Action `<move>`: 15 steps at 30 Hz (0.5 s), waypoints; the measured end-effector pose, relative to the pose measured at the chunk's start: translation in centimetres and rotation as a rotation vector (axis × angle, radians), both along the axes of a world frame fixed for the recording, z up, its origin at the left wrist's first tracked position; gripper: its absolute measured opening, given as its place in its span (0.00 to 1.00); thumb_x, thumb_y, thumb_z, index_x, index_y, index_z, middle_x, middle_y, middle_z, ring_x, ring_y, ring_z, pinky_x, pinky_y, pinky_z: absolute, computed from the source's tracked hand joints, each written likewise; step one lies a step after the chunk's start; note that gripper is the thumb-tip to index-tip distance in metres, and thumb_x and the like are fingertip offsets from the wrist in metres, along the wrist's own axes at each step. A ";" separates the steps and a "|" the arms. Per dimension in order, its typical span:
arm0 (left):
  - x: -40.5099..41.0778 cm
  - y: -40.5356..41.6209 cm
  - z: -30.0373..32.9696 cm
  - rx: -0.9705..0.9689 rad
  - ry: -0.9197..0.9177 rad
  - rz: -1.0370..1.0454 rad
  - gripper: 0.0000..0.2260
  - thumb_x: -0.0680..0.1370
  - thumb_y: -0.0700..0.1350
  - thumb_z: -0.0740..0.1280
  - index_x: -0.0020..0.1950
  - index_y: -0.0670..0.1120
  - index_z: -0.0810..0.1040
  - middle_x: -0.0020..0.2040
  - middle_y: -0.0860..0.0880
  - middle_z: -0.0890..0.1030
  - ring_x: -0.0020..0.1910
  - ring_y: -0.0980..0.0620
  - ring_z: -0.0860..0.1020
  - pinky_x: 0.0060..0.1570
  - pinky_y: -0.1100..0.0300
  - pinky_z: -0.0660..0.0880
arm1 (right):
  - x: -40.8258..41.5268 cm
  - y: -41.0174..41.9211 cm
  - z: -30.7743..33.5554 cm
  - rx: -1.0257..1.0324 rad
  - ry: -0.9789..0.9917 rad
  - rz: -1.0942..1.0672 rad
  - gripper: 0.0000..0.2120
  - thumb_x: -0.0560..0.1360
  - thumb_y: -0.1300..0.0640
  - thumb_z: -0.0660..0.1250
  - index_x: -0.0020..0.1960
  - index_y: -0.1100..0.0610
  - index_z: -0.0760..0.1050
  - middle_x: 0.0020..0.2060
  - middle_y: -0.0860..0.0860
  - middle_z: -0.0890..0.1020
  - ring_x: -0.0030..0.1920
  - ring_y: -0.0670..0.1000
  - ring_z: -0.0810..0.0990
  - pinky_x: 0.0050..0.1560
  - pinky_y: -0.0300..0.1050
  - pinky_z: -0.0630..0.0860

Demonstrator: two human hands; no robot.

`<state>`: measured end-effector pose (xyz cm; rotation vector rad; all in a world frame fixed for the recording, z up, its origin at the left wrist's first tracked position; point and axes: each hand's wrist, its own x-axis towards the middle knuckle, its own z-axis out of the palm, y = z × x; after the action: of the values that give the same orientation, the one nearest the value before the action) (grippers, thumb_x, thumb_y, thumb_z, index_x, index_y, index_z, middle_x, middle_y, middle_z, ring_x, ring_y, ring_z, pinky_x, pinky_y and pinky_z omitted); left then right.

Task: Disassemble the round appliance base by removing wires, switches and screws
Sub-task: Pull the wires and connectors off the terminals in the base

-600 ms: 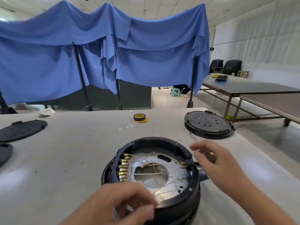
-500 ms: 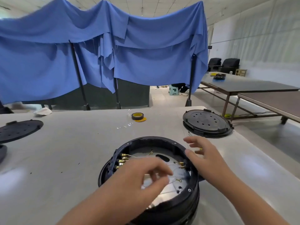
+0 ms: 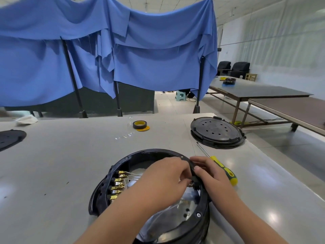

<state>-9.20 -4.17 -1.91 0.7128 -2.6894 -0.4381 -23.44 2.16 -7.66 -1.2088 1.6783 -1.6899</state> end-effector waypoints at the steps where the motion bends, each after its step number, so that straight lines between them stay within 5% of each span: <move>1: 0.1 0.1 0.0 -0.008 -0.003 0.005 0.06 0.77 0.49 0.63 0.50 0.53 0.78 0.49 0.55 0.79 0.49 0.55 0.75 0.52 0.56 0.74 | 0.0 0.0 0.0 0.000 0.003 0.000 0.13 0.76 0.66 0.62 0.51 0.50 0.78 0.48 0.49 0.83 0.52 0.47 0.81 0.51 0.42 0.77; 15: -0.3 0.5 0.1 -0.131 -0.084 0.000 0.05 0.80 0.46 0.61 0.52 0.49 0.75 0.52 0.50 0.77 0.53 0.49 0.75 0.52 0.54 0.71 | -0.1 0.1 0.0 -0.013 -0.019 0.027 0.13 0.77 0.66 0.63 0.52 0.50 0.78 0.47 0.48 0.84 0.51 0.48 0.82 0.52 0.43 0.77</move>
<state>-9.52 -3.63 -1.77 0.7077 -2.7659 -0.2348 -23.56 2.30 -7.68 -1.2123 1.6356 -1.6935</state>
